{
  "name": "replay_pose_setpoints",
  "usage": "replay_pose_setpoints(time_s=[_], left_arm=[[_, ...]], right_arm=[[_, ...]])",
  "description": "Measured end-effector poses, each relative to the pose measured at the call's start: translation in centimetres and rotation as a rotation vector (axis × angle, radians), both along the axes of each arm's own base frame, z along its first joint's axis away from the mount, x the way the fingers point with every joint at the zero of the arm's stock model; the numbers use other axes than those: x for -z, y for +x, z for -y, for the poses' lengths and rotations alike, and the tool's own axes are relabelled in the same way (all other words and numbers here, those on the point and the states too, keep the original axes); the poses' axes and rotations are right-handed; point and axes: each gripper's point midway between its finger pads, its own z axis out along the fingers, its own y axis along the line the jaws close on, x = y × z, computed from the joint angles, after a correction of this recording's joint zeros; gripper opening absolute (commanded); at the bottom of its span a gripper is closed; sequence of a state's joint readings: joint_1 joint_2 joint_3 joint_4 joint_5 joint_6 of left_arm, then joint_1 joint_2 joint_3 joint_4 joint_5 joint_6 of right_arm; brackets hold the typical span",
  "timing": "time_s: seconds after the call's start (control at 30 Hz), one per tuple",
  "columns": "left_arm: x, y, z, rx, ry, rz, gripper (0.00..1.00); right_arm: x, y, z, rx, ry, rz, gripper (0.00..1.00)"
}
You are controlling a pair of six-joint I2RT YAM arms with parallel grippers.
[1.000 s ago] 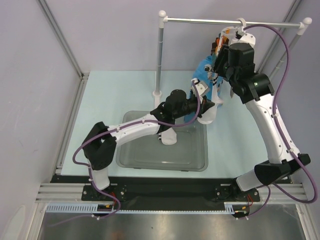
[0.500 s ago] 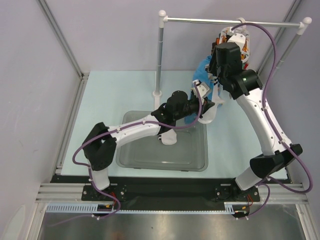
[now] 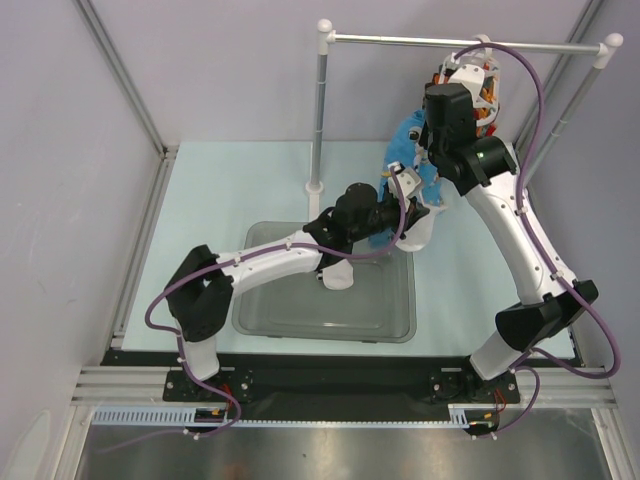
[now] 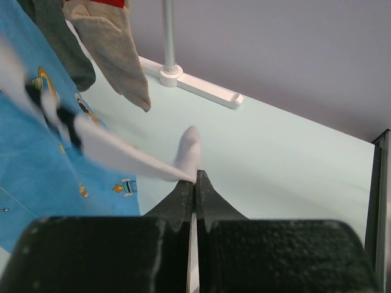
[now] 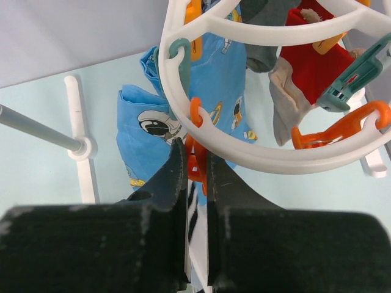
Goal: Remove the socks clipped to the hanger
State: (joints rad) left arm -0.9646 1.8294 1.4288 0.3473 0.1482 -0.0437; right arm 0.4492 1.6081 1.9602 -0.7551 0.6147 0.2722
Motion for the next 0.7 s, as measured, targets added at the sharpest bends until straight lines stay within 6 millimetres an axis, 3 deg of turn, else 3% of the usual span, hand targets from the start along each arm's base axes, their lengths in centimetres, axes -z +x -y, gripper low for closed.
replay_pose_setpoints(time_s=[0.2, 0.3, 0.4, 0.43, 0.53, 0.7], left_arm=[[0.4, -0.1, -0.1, 0.000, 0.014, -0.010, 0.00], [0.6, -0.1, -0.3, -0.011, 0.019, -0.012, 0.00], [1.4, -0.5, -1.9, -0.045, 0.049, -0.030, 0.00], [1.7, -0.8, -2.8, -0.060, 0.066, -0.041, 0.00], [1.9, -1.8, -5.3, -0.100, 0.116, -0.098, 0.00], [1.1, -4.2, -9.7, -0.159, 0.162, -0.197, 0.00]], right_arm=[[-0.1, 0.1, -0.1, -0.006, 0.001, 0.006, 0.00], [-0.1, 0.1, -0.3, -0.015, 0.005, 0.005, 0.06], [-0.1, 0.1, -0.6, -0.029, 0.013, 0.004, 0.28], [-0.2, 0.0, -0.6, -0.033, 0.017, 0.005, 0.40], [-0.1, -0.3, -1.3, -0.078, 0.031, -0.003, 0.54], [1.1, -1.8, -2.3, -0.173, 0.058, -0.032, 0.67]])
